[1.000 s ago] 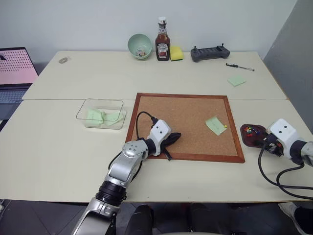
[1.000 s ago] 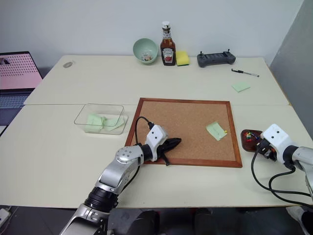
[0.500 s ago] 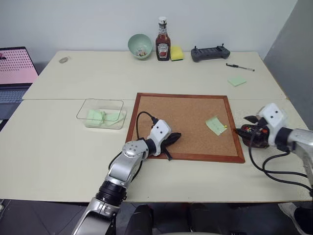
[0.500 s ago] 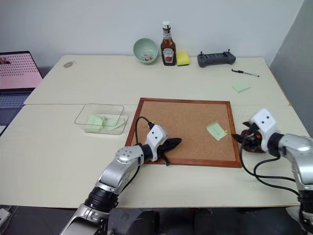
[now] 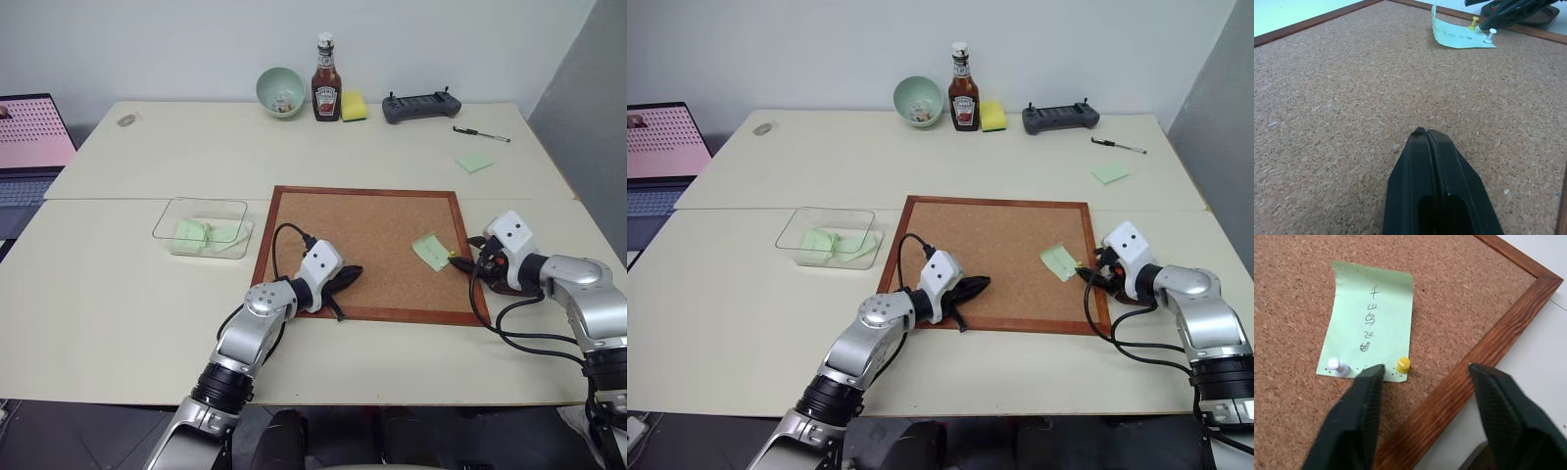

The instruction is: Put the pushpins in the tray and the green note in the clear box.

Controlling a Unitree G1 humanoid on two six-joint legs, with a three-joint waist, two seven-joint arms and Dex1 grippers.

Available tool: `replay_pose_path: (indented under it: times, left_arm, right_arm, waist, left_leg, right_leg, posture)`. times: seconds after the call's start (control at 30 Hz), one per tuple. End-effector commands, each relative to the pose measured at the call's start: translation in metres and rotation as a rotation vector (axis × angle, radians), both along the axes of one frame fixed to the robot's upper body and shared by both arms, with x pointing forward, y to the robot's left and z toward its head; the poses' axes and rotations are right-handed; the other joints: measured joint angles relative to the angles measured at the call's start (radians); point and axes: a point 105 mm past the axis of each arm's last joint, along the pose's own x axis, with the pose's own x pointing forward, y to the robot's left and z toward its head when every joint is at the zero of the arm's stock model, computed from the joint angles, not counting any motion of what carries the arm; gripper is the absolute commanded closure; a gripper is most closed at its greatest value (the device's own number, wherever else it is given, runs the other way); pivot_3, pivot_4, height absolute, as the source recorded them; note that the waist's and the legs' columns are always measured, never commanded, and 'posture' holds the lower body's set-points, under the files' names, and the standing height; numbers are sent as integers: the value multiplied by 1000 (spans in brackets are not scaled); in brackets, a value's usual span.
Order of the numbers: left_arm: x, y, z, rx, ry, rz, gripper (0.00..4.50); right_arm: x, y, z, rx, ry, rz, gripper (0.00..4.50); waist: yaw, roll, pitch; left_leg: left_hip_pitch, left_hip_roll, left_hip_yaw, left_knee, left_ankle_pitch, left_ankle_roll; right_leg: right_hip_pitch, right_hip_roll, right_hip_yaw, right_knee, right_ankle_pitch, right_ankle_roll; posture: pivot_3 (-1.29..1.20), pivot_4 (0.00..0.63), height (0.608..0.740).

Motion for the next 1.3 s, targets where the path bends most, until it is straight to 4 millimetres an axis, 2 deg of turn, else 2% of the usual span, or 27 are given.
replay_pose_path:
  times: [0.03, 0.4, 0.53, 0.73, 1.0, 1.13, 1.3]
  left_arm:
    - [-7, -4, -12, 16, 40, -17, 4500]
    - [-7, -2, -12, 21, 40, -14, 4500]
    - [-7, -2, -13, 25, 41, -14, 4500]
    - [-7, -2, -14, 32, 44, -12, 4500]
    - [-7, -1, -15, 41, 46, -12, 4500]
    - [-7, -1, -15, 43, 47, -14, 4500]
    - [-8, -1, -17, 44, 51, -16, 4500]
  right_arm:
    - [1, 8, 13, 11, -51, 35, 2514]
    - [0, 13, 13, 15, -42, 50, 4473]
    - [0, 13, 19, 33, -54, 52, 4473]
    - [-5, 21, 40, 130, -100, 85, 4473]
    - [-14, 20, 43, 160, -103, 89, 4473]
    - [-17, 5, 48, 149, -113, 45, 4473]
    - [-34, -30, 43, 70, -78, -24, 4473]
  waist:
    - [0, 0, 0]
    - [0, 0, 0]
    - [0, 0, 0]
    - [-1, 0, 0]
    - [0, 0, 0]
    - [0, 0, 0]
    - [3, 0, 0]
  left_leg:
    - [0, 0, 0, 0, 0, 0]
    - [0, 0, 0, 0, 0, 0]
    - [0, 0, 0, 0, 0, 0]
    - [0, 0, 0, 0, 0, 0]
    - [0, 0, 0, 0, 0, 0]
    - [0, 0, 0, 0, 0, 0]
    - [0, 0, 0, 0, 0, 0]
  right_leg:
    - [0, 0, 0, 0, 0, 0]
    - [0, 0, 0, 0, 0, 0]
    - [0, 0, 0, 0, 0, 0]
    - [0, 0, 0, 0, 0, 0]
    - [0, 0, 0, 0, 0, 0]
    - [0, 0, 0, 0, 0, 0]
    - [0, 0, 0, -1, 0, 0]
  posture:
    - [0, 150, 740]
    - [0, 150, 740]
    - [0, 150, 740]
    - [0, 150, 740]
    - [0, 150, 740]
    - [0, 150, 740]
    - [0, 150, 740]
